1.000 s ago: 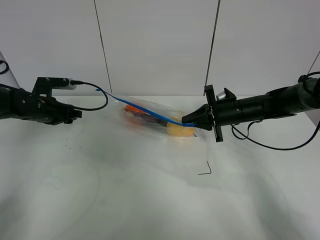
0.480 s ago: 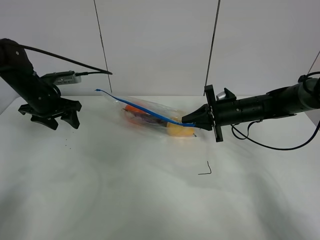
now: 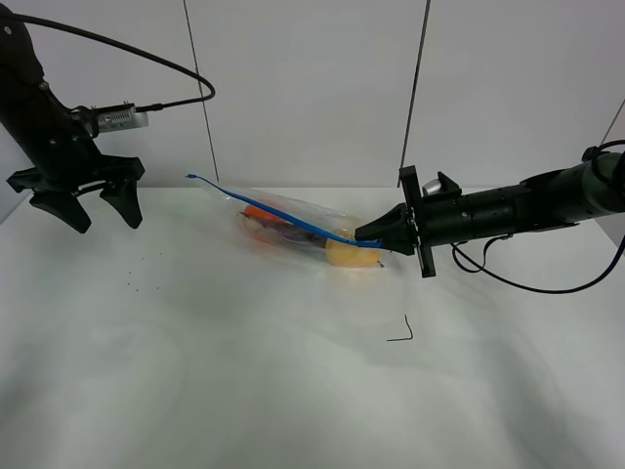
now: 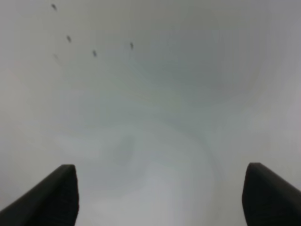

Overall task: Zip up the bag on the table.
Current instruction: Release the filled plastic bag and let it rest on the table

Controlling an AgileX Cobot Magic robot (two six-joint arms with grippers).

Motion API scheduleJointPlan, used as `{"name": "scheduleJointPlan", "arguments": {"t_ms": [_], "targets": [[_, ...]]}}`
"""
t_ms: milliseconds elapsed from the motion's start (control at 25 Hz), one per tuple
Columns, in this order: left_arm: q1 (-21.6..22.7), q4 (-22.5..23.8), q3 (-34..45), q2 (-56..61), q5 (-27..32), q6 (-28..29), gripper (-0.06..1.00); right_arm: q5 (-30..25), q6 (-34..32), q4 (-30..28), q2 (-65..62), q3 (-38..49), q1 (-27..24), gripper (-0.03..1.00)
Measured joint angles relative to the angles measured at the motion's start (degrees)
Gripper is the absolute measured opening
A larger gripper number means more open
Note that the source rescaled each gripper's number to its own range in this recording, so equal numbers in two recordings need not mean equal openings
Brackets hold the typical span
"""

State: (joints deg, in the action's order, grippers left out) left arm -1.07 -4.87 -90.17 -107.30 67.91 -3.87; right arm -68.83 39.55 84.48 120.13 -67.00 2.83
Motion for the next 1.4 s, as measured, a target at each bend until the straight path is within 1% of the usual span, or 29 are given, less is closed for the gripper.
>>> {"name": "scheduleJointPlan", "arguments": {"t_ms": [120, 280, 440, 600, 960, 1240, 1400], "targets": [[0.0, 1.4, 0.5, 1.2, 0.0, 1.1, 1.0, 0.0, 0.0, 0.0, 0.0, 0.0, 0.0, 0.0], [0.1, 4.6, 5.0, 5.3, 0.0, 1.3, 1.0, 0.0, 0.0, 0.0, 0.0, 0.0, 0.0, 0.0], [0.6, 5.8, 13.0, 11.9, 0.0, 1.5, 1.0, 0.0, 0.0, -0.1, 0.0, 0.0, 0.0, 0.0], [0.7, 5.5, 22.4, 20.2, 0.0, 1.6, 1.0, 0.0, 0.0, -0.2, 0.0, 0.0, 0.0, 0.0], [0.7, 4.6, 45.1, 45.7, -0.2, 1.7, 1.0, 0.0, 0.0, -0.4, 0.0, 0.0, 0.0, 0.0], [0.7, 4.6, 56.9, 66.1, -5.6, 1.5, 1.0, 0.0, 0.0, -0.4, 0.0, 0.0, 0.0, 0.0], [0.7, 4.4, 61.2, 76.1, -6.7, 1.5, 1.0, 0.0, 0.0, -0.4, 0.0, 0.0, 0.0, 0.0]]}}
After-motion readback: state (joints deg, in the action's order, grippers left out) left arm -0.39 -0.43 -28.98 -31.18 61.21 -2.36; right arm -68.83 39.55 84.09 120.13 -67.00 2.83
